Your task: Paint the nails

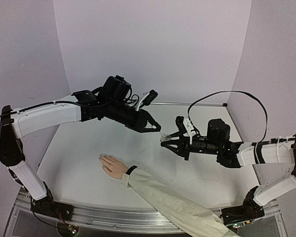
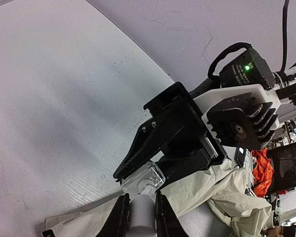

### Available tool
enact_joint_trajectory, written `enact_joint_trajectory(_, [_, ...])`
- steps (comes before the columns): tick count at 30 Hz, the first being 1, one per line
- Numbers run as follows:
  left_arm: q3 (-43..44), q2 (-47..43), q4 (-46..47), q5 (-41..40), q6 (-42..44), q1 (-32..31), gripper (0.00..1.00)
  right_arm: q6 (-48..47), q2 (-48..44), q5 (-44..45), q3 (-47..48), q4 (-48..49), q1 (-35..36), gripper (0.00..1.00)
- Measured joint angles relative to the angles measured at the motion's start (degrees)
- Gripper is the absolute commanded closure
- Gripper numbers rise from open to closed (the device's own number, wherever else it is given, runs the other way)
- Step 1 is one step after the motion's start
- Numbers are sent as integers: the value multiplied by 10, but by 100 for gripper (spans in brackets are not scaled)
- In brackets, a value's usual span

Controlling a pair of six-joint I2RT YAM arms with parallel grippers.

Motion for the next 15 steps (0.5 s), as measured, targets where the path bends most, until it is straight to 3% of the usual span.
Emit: enact_joint_trajectory(15, [0,12,1,3,0,0,100,0,0,0,-2,-18,0,100])
